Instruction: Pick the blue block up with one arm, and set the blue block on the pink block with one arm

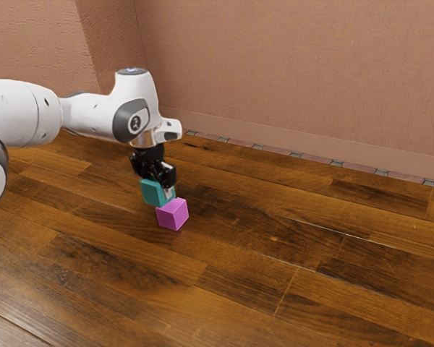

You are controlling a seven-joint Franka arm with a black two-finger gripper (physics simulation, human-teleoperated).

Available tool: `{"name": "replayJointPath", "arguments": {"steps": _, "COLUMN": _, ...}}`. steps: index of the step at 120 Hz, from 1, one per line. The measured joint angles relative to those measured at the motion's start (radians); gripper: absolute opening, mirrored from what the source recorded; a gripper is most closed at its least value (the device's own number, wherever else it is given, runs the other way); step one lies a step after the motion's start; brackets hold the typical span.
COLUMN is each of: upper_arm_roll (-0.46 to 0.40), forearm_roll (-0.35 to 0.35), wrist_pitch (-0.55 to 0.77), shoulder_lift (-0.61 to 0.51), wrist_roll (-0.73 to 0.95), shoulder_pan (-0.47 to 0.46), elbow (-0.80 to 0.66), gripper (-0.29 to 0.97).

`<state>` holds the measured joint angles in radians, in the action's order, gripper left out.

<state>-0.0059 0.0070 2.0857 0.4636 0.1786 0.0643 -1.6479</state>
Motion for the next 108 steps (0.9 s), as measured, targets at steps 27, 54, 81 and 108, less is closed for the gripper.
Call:
{"name": "replayJointPath", "arguments": {"steps": 27, "upper_arm_roll": -0.008, "forearm_roll": 0.004, "wrist_pitch": -0.005, "shoulder_lift": 0.027, "wrist_roll": 0.020, "shoulder_pan": 0.000, "elbow": 0.029, "gripper": 0.39}}
{"name": "replayJointPath", "arguments": {"steps": 54, "upper_arm_roll": -0.026, "forearm_roll": 0.002, "wrist_pitch": -0.006, "shoulder_lift": 0.033, "wrist_roll": 0.035, "shoulder_pan": 0.000, "elbow": 0.032, "gripper": 0.39}}
{"name": "replayJointPath", "arguments": {"steps": 81, "upper_arm_roll": -0.026, "forearm_roll": 0.002, "wrist_pitch": -0.006, "shoulder_lift": 0.039, "wrist_roll": 0.045, "shoulder_pan": 0.000, "elbow": 0.041, "gripper": 0.39}}
{"name": "replayJointPath", "arguments": {"steps": 108, "upper_arm_roll": -0.026, "forearm_roll": 0.007, "wrist_pitch": 0.002, "shoulder_lift": 0.069, "wrist_roll": 0.059, "shoulder_pan": 0.000, "elbow": 0.073, "gripper": 0.39}}
